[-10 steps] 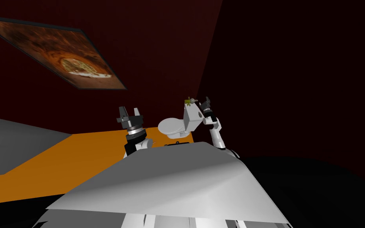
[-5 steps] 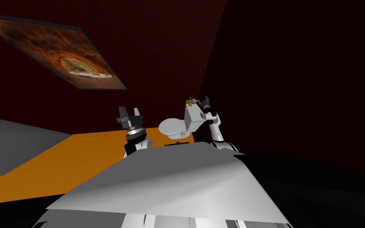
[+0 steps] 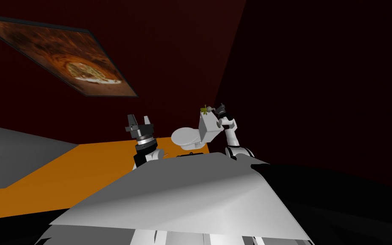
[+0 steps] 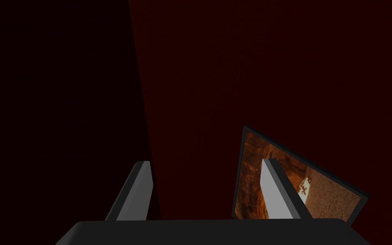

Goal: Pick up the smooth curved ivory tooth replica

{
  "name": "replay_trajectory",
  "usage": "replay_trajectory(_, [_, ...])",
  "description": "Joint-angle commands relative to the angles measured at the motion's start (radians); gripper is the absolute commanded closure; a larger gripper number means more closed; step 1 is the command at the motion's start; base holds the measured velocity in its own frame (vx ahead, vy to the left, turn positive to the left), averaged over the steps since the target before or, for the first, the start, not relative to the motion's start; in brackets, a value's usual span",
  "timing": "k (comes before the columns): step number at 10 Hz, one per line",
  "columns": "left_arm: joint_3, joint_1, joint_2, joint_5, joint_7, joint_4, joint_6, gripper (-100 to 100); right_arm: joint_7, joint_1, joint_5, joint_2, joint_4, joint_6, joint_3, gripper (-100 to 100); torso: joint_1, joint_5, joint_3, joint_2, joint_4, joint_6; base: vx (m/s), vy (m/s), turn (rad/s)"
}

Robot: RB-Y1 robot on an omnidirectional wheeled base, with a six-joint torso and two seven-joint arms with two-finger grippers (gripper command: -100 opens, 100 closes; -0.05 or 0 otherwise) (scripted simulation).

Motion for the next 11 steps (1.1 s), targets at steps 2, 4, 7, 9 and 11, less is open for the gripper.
replay_trajectory(2, [0.000, 0.000, 0.000, 0.000, 0.000, 0.000, 0.000, 0, -0.046, -0.077, -0.011, -0.024, 0.085, 0.073, -0.014, -100, 0.000, 0.000, 0.000, 0.000, 0.000, 0.000, 0.032, 0.055, -0.001])
replay_trajectory(4, [0.000, 0.000, 0.000, 0.000, 0.000, 0.000, 0.000, 0, -0.085, -0.118, -0.016, -0.039, 0.129, 0.119, -0.026, -100, -0.001, 0.000, 0.001, 0.002, 0.000, 0.000, 0.014, 0.023, -0.002])
replay_trajectory(7, [0.000, 0.000, 0.000, 0.000, 0.000, 0.000, 0.000, 0, -0.125, -0.195, -0.019, -0.053, 0.211, 0.200, -0.037, -100, -0.002, 0.000, 0.001, 0.002, 0.001, 0.000, 0.017, 0.027, -0.007])
replay_trajectory(9, [0.000, 0.000, 0.000, 0.000, 0.000, 0.000, 0.000, 0, -0.163, -0.246, -0.021, -0.065, 0.270, 0.250, -0.049, -100, -0.002, -0.001, 0.001, 0.003, 0.000, 0.000, 0.007, 0.015, -0.004])
replay_trajectory(11, [0.000, 0.000, 0.000, 0.000, 0.000, 0.000, 0.000, 0, -0.163, -0.252, -0.021, -0.065, 0.292, 0.282, -0.049, -100, -0.002, -0.001, 0.002, 0.003, 0.001, 0.001, 0.008, 0.015, -0.006])
